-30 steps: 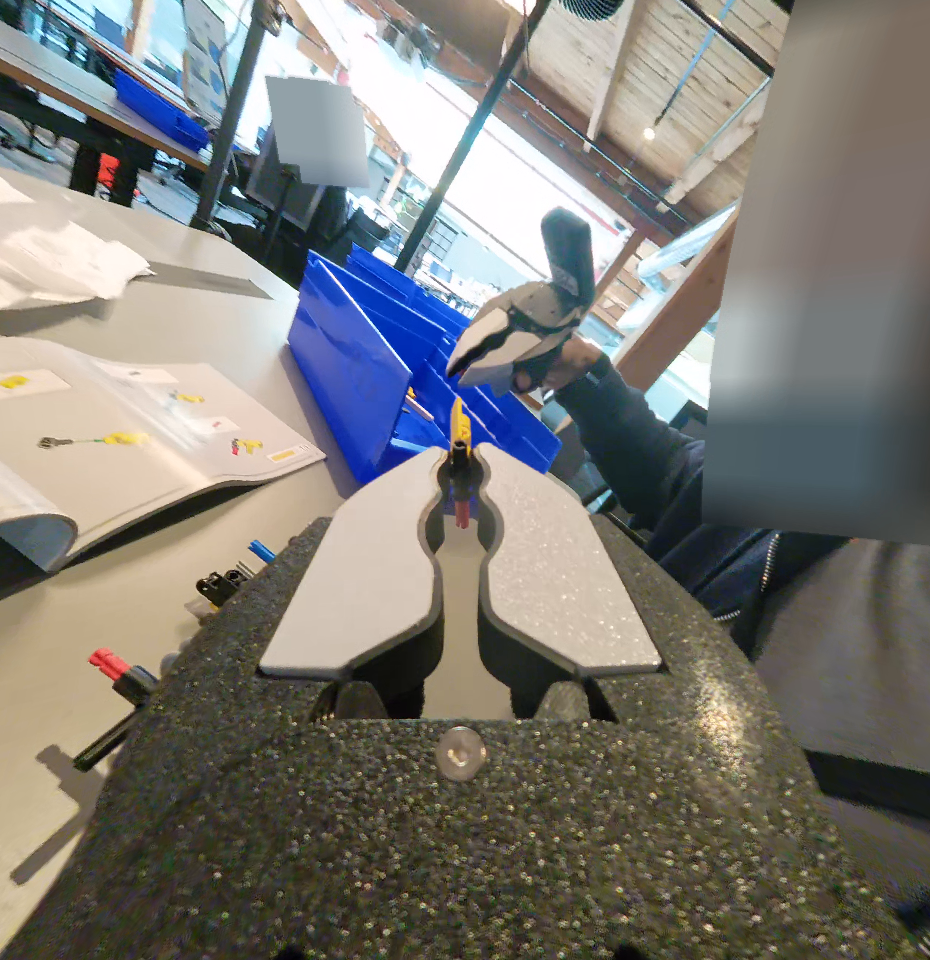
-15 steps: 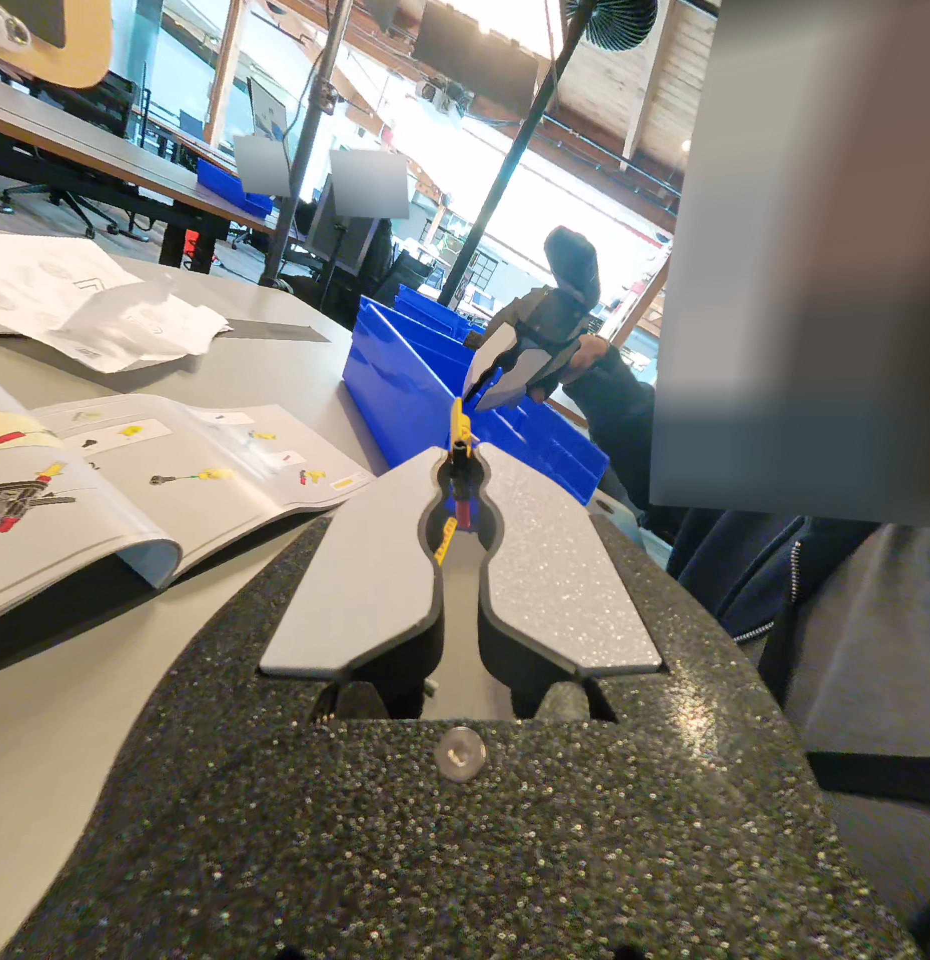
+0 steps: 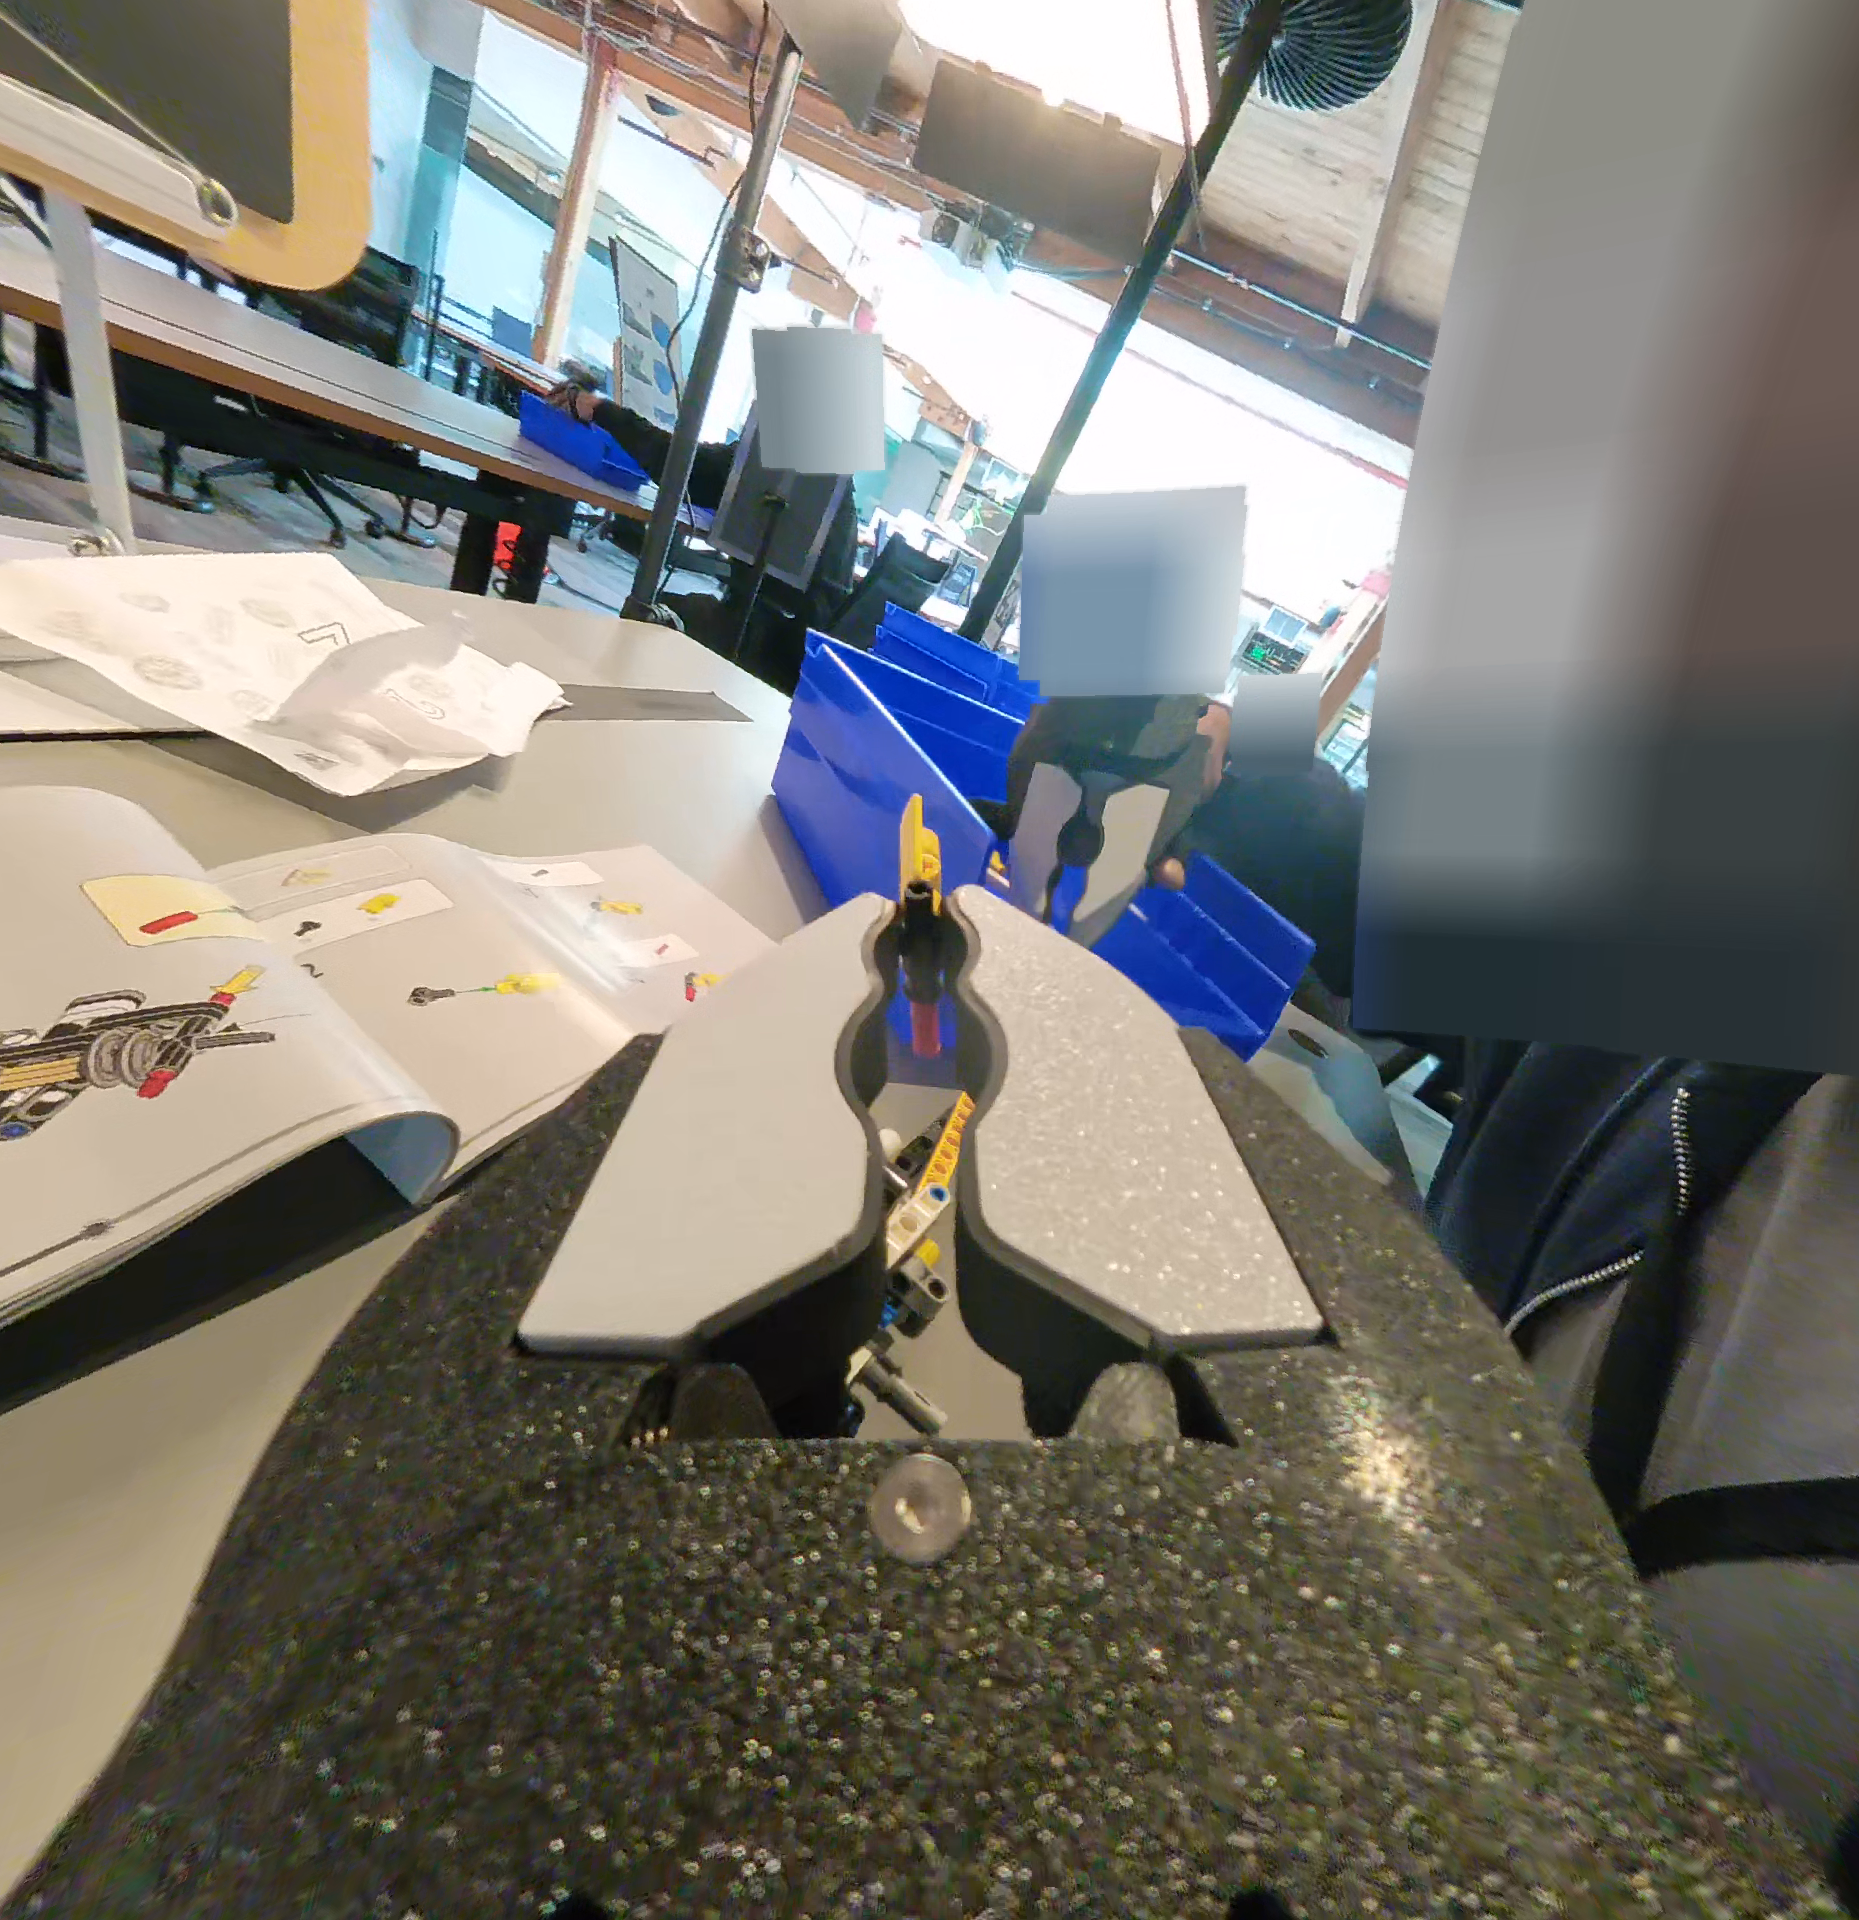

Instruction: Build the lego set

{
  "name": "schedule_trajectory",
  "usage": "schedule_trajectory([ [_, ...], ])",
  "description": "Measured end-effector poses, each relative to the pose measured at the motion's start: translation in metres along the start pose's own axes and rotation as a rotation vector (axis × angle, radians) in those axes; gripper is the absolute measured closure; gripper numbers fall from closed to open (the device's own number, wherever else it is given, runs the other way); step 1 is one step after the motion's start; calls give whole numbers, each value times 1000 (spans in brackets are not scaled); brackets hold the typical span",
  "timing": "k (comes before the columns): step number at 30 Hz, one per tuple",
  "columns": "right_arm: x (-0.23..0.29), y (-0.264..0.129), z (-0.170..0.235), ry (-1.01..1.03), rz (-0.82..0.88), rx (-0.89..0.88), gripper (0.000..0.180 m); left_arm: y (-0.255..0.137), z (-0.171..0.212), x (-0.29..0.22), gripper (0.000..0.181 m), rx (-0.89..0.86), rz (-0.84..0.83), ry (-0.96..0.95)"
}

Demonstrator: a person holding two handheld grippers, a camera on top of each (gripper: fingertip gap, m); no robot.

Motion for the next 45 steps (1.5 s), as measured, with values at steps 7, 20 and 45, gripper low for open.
schedule_trajectory([
  [7, 5, 31, 9, -10, -30, 164, 173, 2, 5, -1, 173, 40, 2, 14],
  [20, 3, 34, 9, -57, 95, 223, 174, 2, 11, 1, 173, 61, 12, -23],
  [45, 2, 41, 8, -184, 233, 258, 165, 2, 14, 1, 173, 85, 21, -38],
])
Point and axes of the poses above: each gripper's, where its closed fingertips meet, y out along the fingers, z out of its underside, x = y × z across the jaws, the point moved 5 cm from there along -y, back along the fingers, and after that the axes turned 12 degrees about z, right-handed, at the moved point
